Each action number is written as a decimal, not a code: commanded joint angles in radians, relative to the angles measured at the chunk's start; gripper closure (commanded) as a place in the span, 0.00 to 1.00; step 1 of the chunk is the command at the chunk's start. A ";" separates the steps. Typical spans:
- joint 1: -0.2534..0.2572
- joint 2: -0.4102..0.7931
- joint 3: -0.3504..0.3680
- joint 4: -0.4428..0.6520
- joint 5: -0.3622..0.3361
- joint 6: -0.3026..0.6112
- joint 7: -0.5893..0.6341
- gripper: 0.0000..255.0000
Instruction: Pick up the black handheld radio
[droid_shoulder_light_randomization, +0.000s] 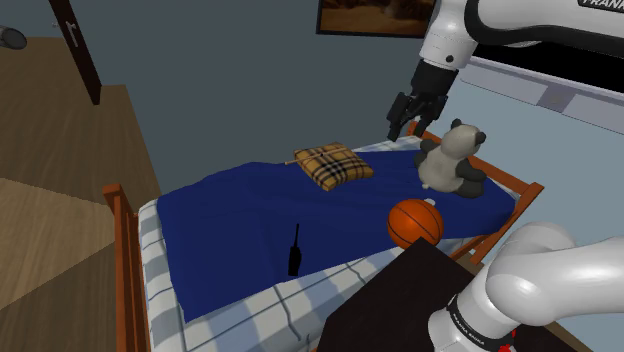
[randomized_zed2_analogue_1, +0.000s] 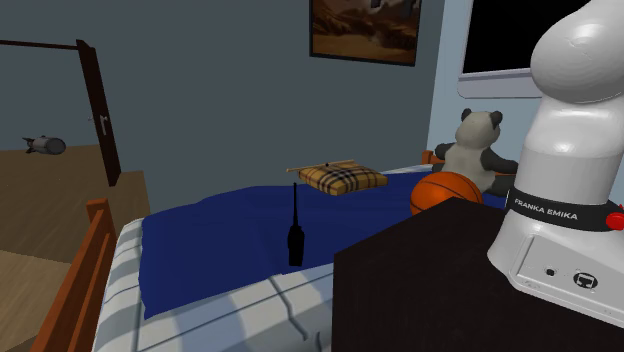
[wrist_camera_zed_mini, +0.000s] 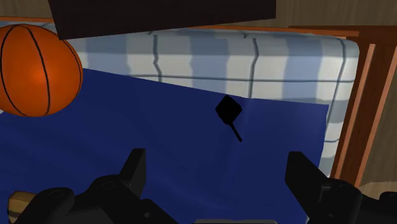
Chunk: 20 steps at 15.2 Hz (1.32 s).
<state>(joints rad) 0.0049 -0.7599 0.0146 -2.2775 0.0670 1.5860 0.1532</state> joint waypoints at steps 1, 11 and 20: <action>0.000 0.000 0.000 0.000 0.000 0.000 0.000 0.00; 0.019 0.098 0.098 -0.242 0.030 0.342 0.080 0.00; 0.024 0.335 0.194 -0.346 0.030 0.680 0.170 0.00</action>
<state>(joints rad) 0.0280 -0.4592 0.1931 -2.6261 0.0985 2.2318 0.3053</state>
